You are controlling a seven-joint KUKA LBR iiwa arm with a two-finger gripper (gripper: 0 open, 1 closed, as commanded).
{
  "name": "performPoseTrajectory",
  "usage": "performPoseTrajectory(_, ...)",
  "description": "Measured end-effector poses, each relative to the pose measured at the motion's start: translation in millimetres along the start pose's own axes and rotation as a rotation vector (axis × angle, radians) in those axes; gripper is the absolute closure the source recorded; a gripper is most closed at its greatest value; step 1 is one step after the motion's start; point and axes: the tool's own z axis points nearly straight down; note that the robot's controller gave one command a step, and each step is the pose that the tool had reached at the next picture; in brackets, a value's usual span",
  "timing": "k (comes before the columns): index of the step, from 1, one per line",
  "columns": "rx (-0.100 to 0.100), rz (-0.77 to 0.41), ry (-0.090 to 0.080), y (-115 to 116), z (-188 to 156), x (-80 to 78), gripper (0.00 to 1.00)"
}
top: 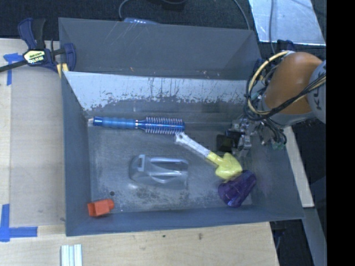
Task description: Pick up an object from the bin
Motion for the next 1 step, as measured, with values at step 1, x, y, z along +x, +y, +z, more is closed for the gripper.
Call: performPoseTrajectory(1, 0.000, -0.001, 0.000, 0.0, 0.0, 0.0, 1.00)
